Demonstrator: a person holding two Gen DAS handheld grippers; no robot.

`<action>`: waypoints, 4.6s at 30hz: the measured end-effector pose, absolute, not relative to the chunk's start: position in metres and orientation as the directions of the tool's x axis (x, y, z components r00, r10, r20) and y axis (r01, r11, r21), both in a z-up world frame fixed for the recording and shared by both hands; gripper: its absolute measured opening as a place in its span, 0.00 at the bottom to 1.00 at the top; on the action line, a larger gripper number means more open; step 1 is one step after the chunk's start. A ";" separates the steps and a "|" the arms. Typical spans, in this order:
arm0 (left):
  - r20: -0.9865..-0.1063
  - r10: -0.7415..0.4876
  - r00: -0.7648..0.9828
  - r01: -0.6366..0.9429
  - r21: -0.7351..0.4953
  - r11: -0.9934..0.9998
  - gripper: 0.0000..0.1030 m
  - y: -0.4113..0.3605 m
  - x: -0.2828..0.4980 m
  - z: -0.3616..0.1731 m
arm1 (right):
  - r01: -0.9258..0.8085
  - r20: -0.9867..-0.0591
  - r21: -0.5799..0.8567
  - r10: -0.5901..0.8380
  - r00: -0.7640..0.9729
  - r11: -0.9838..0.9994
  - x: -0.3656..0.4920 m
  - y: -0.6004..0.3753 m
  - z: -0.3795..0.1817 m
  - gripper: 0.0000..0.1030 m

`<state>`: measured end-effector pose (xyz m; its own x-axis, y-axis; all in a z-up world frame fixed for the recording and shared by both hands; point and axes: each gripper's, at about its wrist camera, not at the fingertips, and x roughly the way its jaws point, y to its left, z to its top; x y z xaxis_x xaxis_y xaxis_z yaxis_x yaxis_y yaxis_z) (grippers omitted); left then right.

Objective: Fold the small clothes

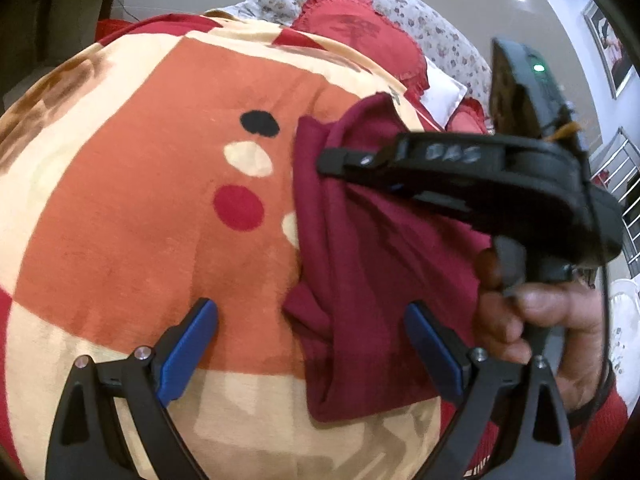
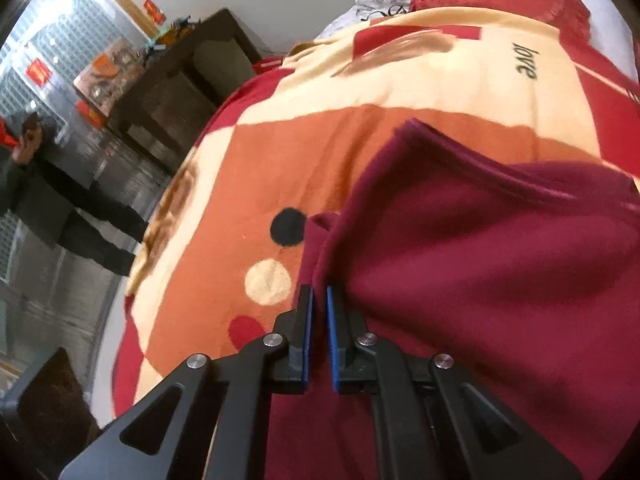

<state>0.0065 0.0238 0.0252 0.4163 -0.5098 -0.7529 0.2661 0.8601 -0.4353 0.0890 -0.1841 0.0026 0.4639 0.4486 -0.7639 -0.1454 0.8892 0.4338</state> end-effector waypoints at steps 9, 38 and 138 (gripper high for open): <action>-0.756 -0.500 0.423 0.260 -0.427 0.866 0.94 0.023 0.006 0.021 | -0.192 -0.849 0.213 0.278 0.450 0.958 0.098 -0.154 0.018 0.75; -0.768 -0.524 0.367 0.390 -0.384 0.837 0.32 -0.026 -0.002 0.028 | -0.132 -0.727 0.428 0.427 0.537 0.894 0.071 -0.222 0.035 0.42; -0.783 -0.499 0.372 0.620 -0.191 0.761 0.71 -0.218 -0.075 0.053 | 0.285 -0.776 0.311 0.069 0.627 0.907 -0.131 -0.467 0.017 0.58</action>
<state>-0.0754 -0.2176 0.0529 0.3718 -0.4992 -0.7827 0.6198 0.7612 -0.1911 -0.1314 -0.4666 0.0175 0.6266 0.0692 -0.7763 0.2849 0.9068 0.3107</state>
